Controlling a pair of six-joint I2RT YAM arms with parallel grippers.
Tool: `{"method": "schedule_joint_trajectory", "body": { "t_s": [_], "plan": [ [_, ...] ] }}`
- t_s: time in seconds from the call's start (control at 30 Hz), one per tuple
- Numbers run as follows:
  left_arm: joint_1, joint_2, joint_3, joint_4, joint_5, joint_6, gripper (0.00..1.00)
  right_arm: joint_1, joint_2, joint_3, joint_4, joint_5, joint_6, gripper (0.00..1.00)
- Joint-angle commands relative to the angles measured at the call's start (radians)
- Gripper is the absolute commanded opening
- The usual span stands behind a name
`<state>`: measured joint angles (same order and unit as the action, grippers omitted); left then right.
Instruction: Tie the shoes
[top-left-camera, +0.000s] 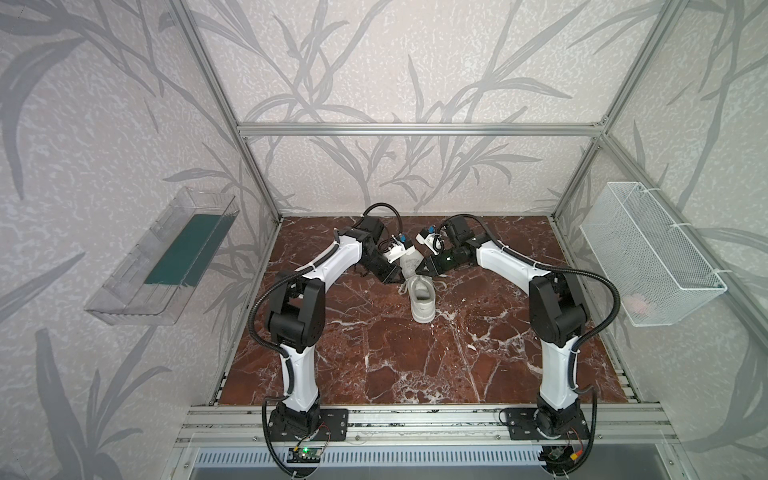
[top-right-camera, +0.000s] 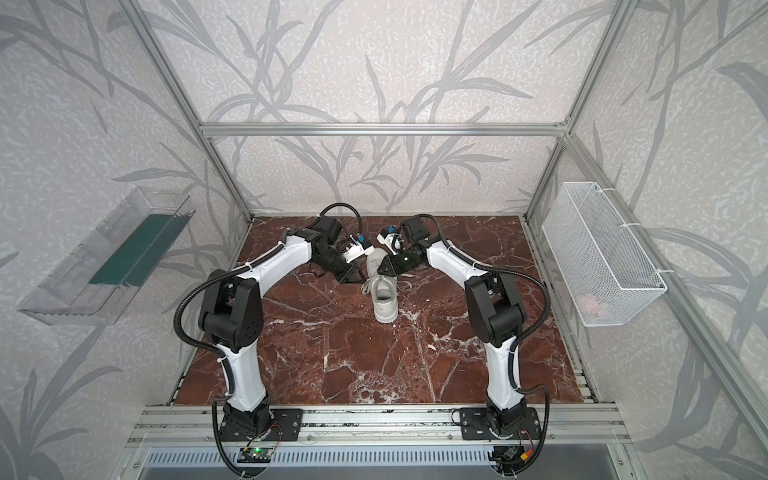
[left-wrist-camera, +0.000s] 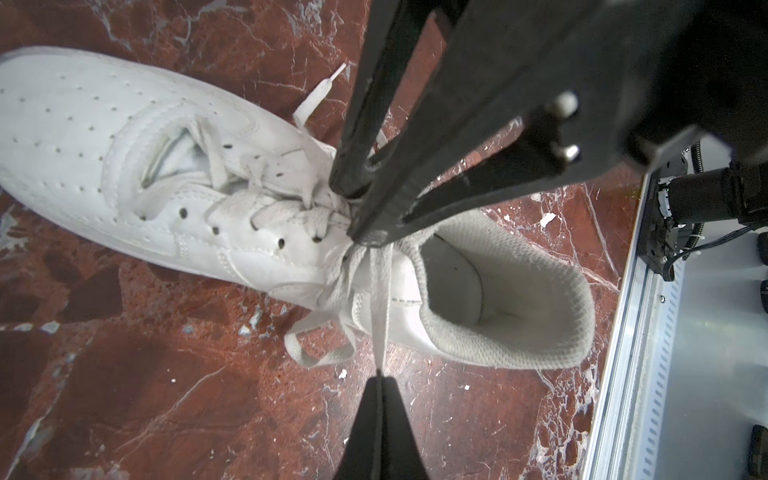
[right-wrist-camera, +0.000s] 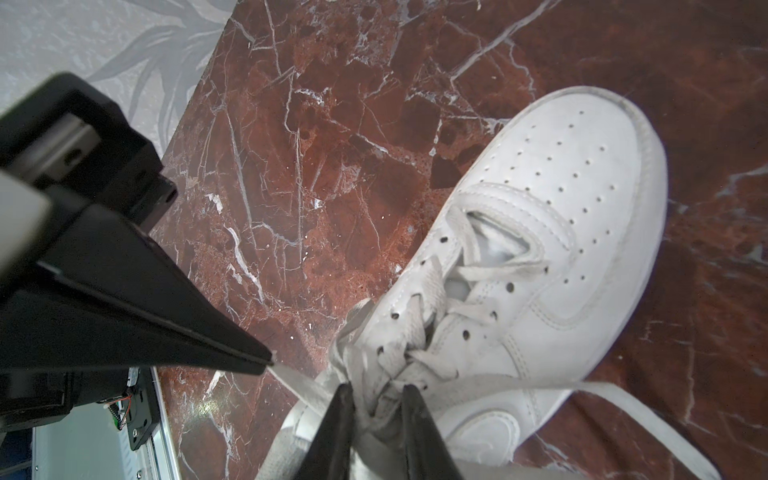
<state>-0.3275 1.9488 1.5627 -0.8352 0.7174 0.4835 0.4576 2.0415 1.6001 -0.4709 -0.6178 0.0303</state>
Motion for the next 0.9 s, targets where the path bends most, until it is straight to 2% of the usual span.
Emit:
{"method": "schedule_joint_trajectory", "body": {
  "t_s": [0.0, 0.43, 0.87],
  "plan": [
    [0.013, -0.06, -0.052, -0.041, -0.041, -0.044, 0.0, -0.016, -0.007, -0.027, -0.015, 0.041, -0.004, 0.22],
    [0.026, -0.091, -0.173, 0.033, -0.087, -0.186, 0.0, -0.037, -0.025, -0.047, -0.015, 0.03, -0.017, 0.22],
    [0.028, -0.045, -0.191, 0.04, -0.106, -0.214, 0.0, -0.039, -0.027, -0.046, -0.017, 0.023, -0.02, 0.22]
  ]
}}
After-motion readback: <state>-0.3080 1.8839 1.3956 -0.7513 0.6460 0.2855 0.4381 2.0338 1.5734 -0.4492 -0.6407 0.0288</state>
